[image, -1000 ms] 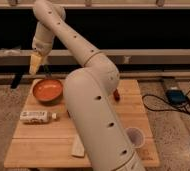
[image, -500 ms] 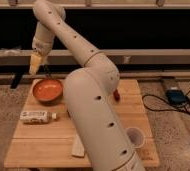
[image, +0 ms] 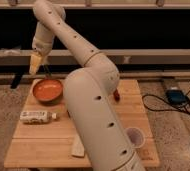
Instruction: Place the ceramic cup in the ceramic bowl
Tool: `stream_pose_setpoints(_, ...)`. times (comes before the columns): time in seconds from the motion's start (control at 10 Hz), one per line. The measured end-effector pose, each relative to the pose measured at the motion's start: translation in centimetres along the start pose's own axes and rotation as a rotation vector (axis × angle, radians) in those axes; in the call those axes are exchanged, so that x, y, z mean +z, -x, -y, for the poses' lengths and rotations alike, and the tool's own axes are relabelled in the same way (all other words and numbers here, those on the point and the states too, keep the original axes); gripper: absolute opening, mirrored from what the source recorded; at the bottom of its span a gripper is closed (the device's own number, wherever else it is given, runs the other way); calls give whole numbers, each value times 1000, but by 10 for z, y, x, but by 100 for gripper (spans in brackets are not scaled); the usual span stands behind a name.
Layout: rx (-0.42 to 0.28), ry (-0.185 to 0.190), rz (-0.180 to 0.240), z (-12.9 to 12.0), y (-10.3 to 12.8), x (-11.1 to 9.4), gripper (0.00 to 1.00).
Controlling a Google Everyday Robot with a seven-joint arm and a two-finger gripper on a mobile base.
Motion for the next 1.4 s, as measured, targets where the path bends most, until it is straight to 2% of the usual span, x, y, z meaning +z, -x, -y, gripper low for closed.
stream_pose_setpoints(0.8,0,0,0,0,0,0,69)
stream_pose_setpoints(1.0,-10,-10,-14,-1,-1,1,69)
stream_pose_setpoints(1.2,-61,-72,-88,-20,-9,9,69)
stream_pose_setpoints(1.4,-64,-128,-134,-34,-28,11,69)
